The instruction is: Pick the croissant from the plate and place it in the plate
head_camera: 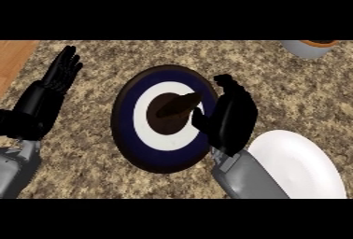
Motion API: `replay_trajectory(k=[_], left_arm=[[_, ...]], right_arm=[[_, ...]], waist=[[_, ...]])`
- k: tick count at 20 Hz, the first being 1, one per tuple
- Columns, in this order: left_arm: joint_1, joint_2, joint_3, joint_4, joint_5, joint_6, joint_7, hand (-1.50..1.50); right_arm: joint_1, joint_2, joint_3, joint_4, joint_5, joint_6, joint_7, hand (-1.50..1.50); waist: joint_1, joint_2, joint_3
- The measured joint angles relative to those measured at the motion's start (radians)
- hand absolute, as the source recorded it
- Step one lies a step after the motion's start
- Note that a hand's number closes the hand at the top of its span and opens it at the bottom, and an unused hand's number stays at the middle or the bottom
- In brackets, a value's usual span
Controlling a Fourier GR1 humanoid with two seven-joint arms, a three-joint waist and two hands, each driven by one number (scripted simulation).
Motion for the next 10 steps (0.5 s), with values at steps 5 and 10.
replay_trajectory(k=[5,10], left_arm=[[-0.022,-0.016,-0.005,0.033,-0.011,-0.005,-0.011,0.00],[-0.023,-0.031,-0.010,0.049,-0.016,-0.005,-0.015,0.00]], right_arm=[[-0.085,0.001,-0.061,0.082,-0.044,-0.135,-0.049,-1.50],[-0.138,0.002,-0.107,0.105,-0.031,-0.284,-0.081,-1.50]], waist=[[0.005,0.000,0.000],[0.003,-0.008,0.000]])
